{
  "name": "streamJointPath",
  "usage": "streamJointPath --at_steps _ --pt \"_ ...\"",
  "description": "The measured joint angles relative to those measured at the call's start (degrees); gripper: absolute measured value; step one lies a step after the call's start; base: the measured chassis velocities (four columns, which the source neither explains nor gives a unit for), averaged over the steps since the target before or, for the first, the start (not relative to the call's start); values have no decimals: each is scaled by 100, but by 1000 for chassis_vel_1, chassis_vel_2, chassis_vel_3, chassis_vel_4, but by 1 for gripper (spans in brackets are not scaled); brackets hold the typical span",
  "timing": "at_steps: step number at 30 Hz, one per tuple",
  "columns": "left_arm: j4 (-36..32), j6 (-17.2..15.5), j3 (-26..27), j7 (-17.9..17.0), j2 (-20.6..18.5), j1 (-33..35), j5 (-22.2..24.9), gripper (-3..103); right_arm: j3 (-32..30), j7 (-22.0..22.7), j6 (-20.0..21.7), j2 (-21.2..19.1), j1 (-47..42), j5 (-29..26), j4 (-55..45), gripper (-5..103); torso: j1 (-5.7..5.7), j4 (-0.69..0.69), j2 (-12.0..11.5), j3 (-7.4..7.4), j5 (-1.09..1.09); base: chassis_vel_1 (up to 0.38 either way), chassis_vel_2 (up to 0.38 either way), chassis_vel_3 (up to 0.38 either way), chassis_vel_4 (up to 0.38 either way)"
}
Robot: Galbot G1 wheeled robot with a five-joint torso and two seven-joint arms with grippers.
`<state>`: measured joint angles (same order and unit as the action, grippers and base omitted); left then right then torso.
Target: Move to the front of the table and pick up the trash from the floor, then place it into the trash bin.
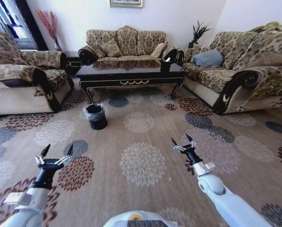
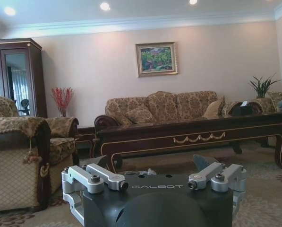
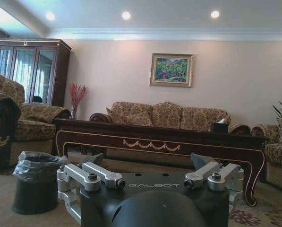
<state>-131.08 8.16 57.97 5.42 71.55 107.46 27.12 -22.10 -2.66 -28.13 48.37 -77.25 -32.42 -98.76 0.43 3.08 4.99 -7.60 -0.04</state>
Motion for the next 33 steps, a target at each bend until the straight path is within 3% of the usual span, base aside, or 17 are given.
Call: streamJointPath --at_steps 15,33 --pt "13 8 -27 12 8 -12 -59 100 4 -138 -242 44 -4 10 52 100 -5 0 3 4 7 309 -287 -306 279" --pt "-73 35 -80 33 118 40 -160 100 -276 -547 -427 54 -257 134 78 100 0 0 0 1 4 10 6 -14 -16"
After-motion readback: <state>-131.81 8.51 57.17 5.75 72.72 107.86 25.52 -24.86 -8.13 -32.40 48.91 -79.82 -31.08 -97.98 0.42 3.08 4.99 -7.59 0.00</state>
